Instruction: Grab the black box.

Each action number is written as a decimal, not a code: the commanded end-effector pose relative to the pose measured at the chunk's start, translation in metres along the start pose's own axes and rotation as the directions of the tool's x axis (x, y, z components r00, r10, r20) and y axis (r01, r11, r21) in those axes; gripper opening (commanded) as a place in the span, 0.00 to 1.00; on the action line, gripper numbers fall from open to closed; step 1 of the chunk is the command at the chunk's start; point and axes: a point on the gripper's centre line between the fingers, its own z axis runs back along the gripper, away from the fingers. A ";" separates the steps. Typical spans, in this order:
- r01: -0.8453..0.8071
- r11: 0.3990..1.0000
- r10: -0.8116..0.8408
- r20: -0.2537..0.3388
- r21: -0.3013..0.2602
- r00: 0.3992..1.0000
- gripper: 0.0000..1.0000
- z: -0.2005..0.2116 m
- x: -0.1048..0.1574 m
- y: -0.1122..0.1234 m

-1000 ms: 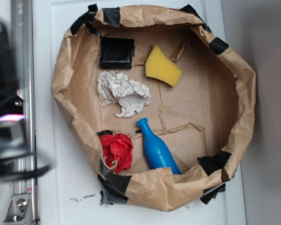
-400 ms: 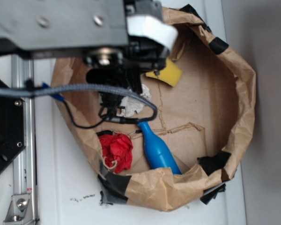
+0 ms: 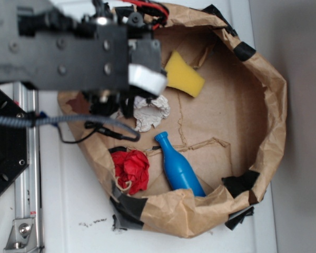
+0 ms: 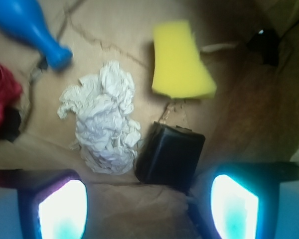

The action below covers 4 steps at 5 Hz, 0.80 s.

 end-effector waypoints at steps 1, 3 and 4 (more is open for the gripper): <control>0.062 0.994 -0.062 0.008 -0.089 0.998 1.00 -0.004 -0.004 0.002; -0.005 0.971 0.016 0.043 -0.237 0.999 1.00 -0.031 -0.031 0.030; -0.010 0.975 0.022 0.049 -0.221 0.999 1.00 -0.032 -0.033 0.035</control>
